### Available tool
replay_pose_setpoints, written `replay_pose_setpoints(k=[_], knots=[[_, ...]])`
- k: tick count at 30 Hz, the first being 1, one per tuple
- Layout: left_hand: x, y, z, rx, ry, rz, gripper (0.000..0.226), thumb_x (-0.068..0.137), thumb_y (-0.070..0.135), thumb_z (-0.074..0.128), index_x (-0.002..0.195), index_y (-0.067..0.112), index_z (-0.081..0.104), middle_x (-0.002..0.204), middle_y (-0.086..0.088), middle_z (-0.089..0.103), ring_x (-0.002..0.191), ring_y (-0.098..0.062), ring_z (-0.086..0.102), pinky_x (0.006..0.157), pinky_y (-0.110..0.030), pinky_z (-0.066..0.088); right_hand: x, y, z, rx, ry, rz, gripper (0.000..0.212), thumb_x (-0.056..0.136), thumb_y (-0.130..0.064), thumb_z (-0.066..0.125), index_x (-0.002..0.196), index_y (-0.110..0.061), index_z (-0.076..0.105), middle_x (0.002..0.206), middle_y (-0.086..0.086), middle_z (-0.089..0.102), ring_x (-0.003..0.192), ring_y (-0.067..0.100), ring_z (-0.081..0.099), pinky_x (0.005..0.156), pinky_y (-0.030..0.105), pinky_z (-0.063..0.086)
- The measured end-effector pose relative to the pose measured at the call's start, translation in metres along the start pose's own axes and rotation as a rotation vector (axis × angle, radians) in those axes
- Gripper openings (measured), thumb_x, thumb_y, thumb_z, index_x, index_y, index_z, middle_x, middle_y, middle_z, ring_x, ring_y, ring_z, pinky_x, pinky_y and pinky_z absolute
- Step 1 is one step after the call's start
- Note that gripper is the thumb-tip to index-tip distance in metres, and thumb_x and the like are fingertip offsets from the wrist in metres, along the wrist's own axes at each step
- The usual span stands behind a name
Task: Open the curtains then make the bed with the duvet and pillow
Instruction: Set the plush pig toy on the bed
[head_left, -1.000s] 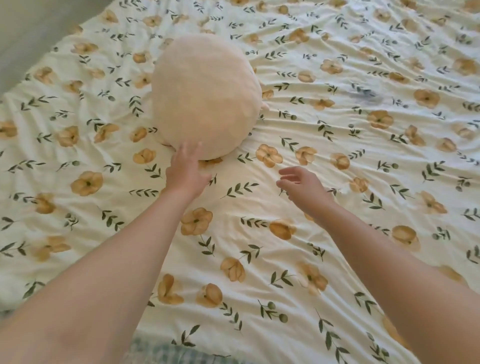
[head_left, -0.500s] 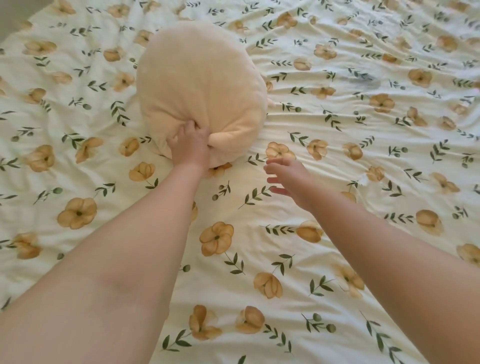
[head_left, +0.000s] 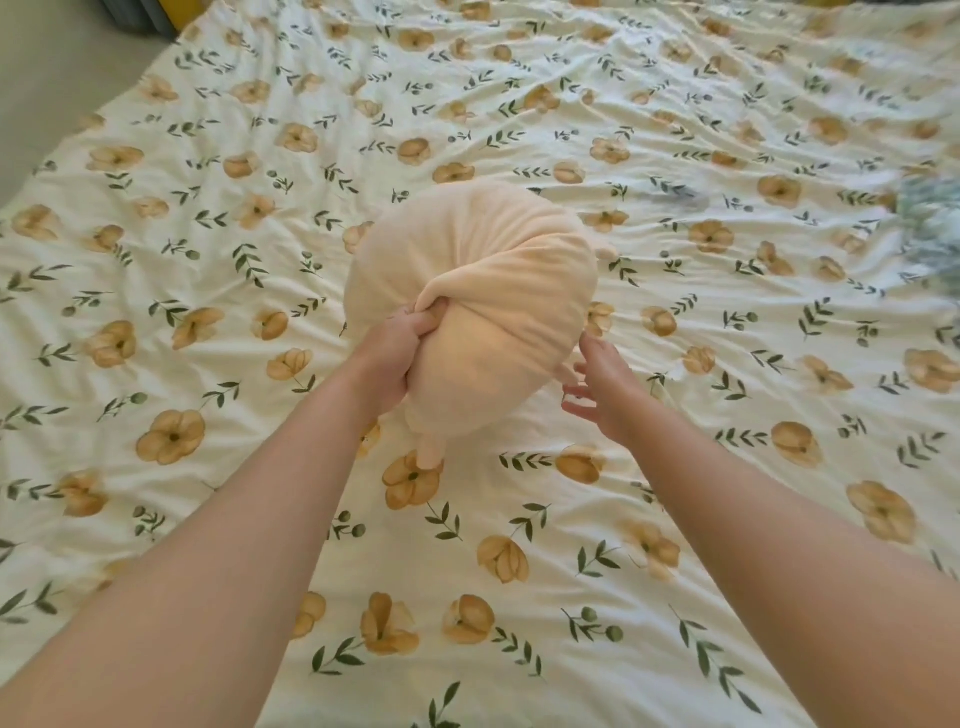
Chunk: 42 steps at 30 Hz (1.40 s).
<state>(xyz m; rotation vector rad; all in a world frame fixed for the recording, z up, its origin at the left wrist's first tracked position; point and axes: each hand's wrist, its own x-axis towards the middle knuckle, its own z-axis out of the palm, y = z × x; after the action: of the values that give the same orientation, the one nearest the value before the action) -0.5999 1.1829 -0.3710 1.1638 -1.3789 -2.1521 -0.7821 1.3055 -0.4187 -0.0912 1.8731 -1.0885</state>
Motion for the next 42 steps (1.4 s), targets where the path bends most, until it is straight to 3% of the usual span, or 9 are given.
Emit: replay_pose_setpoints(k=[14, 16, 18, 21, 26, 30, 33, 36, 42], knots=[[-0.061, -0.005, 0.142, -0.468, -0.324, -0.068, 0.046, 0.099, 0.020, 0.032, 0.128, -0.004, 0.058, 0.125, -0.030, 0.059, 0.118, -0.042, 0.056, 0.101, -0.048, 0.045, -0.045, 0.019, -0.260, -0.050, 0.145, 0.103, 0.062, 0.095, -0.060, 0.037, 0.147, -0.027, 0.030, 0.148, 0.009, 0.039, 0.128, 0.034, 0.045, 0.097, 0.049, 0.042], [-0.062, -0.030, 0.162, -0.495, -0.413, -0.128, 0.041, 0.096, 0.022, 0.051, 0.125, -0.004, 0.060, 0.124, -0.032, 0.058, 0.114, -0.041, 0.058, 0.098, -0.048, 0.044, -0.047, 0.029, -0.283, 0.065, 0.073, 0.179, 0.068, 0.091, -0.068, 0.037, 0.143, -0.024, 0.037, 0.138, 0.011, 0.050, 0.119, 0.033, 0.053, 0.089, 0.045, 0.047], [-0.056, -0.059, 0.182, -0.183, -0.173, -0.228, 0.028, 0.086, 0.033, 0.063, 0.103, 0.015, 0.076, 0.105, -0.017, 0.069, 0.092, -0.028, 0.069, 0.074, -0.037, 0.055, -0.047, 0.043, -0.304, 0.064, 0.011, 0.218, 0.071, 0.084, -0.074, 0.042, 0.131, -0.022, 0.051, 0.123, 0.007, 0.061, 0.109, 0.028, 0.058, 0.081, 0.040, 0.048], [-0.047, -0.095, 0.194, 0.157, 0.073, -0.352, 0.045, 0.095, 0.054, 0.046, 0.127, 0.026, 0.059, 0.121, -0.006, 0.063, 0.110, -0.027, 0.060, 0.087, -0.042, 0.052, -0.046, 0.069, -0.327, -0.175, 0.015, 0.267, 0.074, 0.071, -0.072, 0.064, 0.116, -0.014, 0.061, 0.114, 0.003, 0.064, 0.102, 0.023, 0.058, 0.084, 0.034, 0.046], [-0.037, -0.114, 0.185, 0.334, 0.458, -0.094, 0.037, 0.099, 0.043, 0.043, 0.133, 0.028, 0.047, 0.129, -0.001, 0.052, 0.100, -0.023, 0.056, 0.074, -0.037, 0.047, -0.036, 0.102, -0.331, -0.109, 0.013, 0.161, 0.050, 0.079, -0.050, 0.072, 0.112, -0.014, 0.064, 0.106, 0.002, 0.069, 0.093, 0.019, 0.063, 0.066, 0.029, 0.047], [-0.036, -0.100, 0.164, 0.342, 0.409, -0.083, 0.041, 0.088, 0.058, 0.042, 0.109, 0.031, 0.065, 0.123, 0.004, 0.062, 0.103, -0.020, 0.058, 0.080, -0.037, 0.044, -0.035, 0.110, -0.320, 0.041, 0.031, 0.210, 0.044, 0.092, -0.053, 0.053, 0.117, -0.018, 0.056, 0.123, 0.003, 0.059, 0.108, 0.024, 0.057, 0.087, 0.041, 0.051], [-0.032, -0.088, 0.152, 0.292, 0.289, -0.084, 0.063, 0.077, 0.076, 0.047, 0.126, 0.038, 0.058, 0.130, 0.006, 0.060, 0.116, -0.017, 0.057, 0.098, -0.042, 0.044, -0.046, 0.124, -0.306, -0.008, 0.015, 0.512, 0.053, 0.094, -0.054, 0.043, 0.133, -0.017, 0.045, 0.130, 0.011, 0.049, 0.103, 0.033, 0.056, 0.080, 0.048, 0.053], [-0.026, -0.084, 0.153, 0.461, 0.306, -0.001, 0.061, 0.077, 0.071, 0.053, 0.130, 0.039, 0.052, 0.124, 0.015, 0.056, 0.111, -0.012, 0.052, 0.081, -0.025, 0.039, -0.056, 0.142, -0.277, 0.318, -0.133, 0.697, 0.071, 0.087, -0.066, 0.047, 0.131, -0.010, 0.043, 0.128, 0.020, 0.051, 0.111, 0.043, 0.055, 0.086, 0.059, 0.049], [-0.009, -0.079, 0.140, 0.602, 0.324, -0.144, 0.069, 0.085, 0.040, 0.063, 0.144, 0.047, 0.029, 0.148, 0.001, 0.039, 0.121, -0.020, 0.044, 0.087, -0.033, 0.034, -0.065, 0.129, -0.227, 0.700, 0.027, 0.353, 0.069, 0.065, -0.069, 0.071, 0.115, -0.024, 0.059, 0.096, 0.001, 0.066, 0.093, 0.024, 0.062, 0.069, 0.037, 0.052]])
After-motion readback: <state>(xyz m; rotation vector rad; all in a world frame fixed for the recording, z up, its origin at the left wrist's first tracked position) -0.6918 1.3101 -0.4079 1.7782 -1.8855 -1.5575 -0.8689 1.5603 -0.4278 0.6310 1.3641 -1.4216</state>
